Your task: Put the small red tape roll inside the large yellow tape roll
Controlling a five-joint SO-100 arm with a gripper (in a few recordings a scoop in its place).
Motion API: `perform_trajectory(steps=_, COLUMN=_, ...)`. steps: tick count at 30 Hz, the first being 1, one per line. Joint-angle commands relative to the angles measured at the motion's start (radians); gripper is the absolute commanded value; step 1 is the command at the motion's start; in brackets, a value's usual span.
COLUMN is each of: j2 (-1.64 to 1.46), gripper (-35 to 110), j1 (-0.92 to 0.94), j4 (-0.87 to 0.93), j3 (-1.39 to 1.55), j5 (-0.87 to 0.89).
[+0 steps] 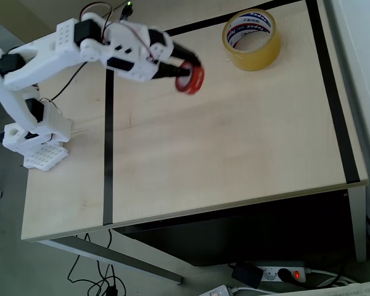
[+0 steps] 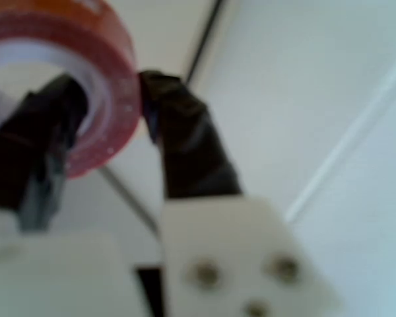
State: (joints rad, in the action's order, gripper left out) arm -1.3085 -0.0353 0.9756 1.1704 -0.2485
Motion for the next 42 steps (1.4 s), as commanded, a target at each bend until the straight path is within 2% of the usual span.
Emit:
perform_trajectory(steps=1, j2=0.044, gripper=0, j1=-0.041, j4=0.012, j3=-0.319, j5=0.017)
perform_trajectory(steps=5, j2=0.227, gripper=0, j1=-0.075, j4=0.074, j3=-0.589, j5=0.025)
perform_trajectory(steps=9, j2=0.597, gripper=0, j1=-0.101, j4=0.227, j3=-1.210, j5=0.028)
perform_trajectory(steps=25, j2=0.663, gripper=0, j1=-0.225, j4=-0.137, j3=-1.095, j5=0.021)
perform_trajectory(steps=32, j2=0.758, gripper=0, j1=-0.247, j4=-0.186, j3=-1.098, j5=0.026)
perform_trajectory(steps=42, j2=0.813, gripper=9, j1=-0.225, j4=-0.146, j3=-1.097, j5=0.028)
